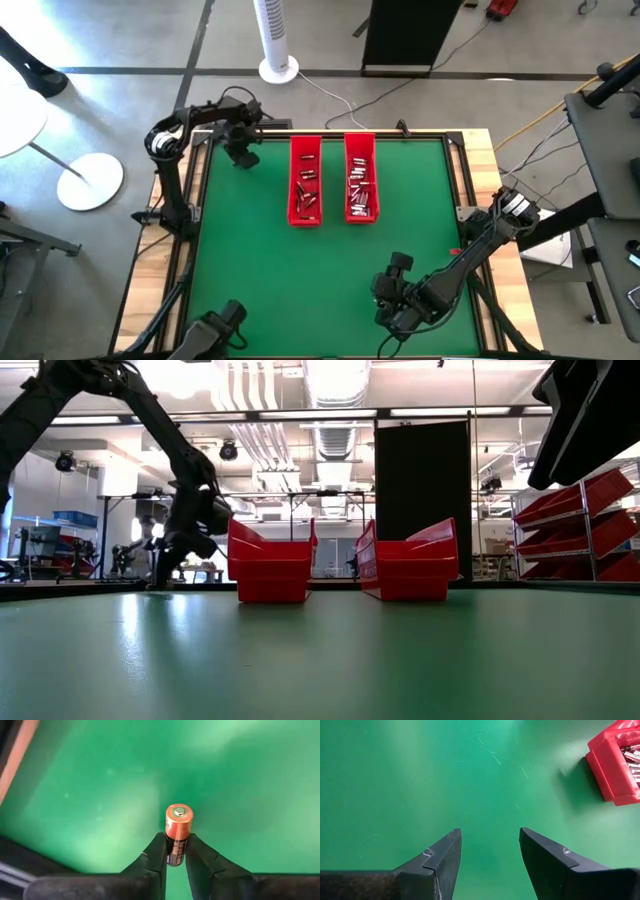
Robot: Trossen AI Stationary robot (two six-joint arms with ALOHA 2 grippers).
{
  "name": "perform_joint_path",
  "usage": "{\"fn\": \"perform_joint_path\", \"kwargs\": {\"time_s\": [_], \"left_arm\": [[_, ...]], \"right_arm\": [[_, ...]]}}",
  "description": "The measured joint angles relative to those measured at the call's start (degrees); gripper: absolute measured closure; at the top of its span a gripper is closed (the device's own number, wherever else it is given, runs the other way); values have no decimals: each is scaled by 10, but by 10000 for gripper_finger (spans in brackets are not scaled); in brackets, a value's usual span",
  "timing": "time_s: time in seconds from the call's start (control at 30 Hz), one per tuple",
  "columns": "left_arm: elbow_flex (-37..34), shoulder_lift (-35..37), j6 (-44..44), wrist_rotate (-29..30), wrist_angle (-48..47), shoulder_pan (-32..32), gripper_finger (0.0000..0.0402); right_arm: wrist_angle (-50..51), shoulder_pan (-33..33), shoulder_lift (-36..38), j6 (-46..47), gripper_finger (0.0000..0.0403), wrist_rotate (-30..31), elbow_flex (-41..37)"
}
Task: Sort batteries
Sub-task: Put the black battery into the left red bin
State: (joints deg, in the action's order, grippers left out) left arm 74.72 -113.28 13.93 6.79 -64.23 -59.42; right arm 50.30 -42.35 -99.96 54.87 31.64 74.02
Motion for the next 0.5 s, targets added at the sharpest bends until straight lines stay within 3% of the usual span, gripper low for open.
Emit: {"fn": "perform_joint_path", "kwargs": {"time_s": [0.27,0.5], "left_arm": [[-8,24,2,-82,32,20,369],[-34,27,5,-92,60,61,370]], "right_arm": [[0,0,0,4,209,0,0],[0,0,0,6,209,0,0]]}}
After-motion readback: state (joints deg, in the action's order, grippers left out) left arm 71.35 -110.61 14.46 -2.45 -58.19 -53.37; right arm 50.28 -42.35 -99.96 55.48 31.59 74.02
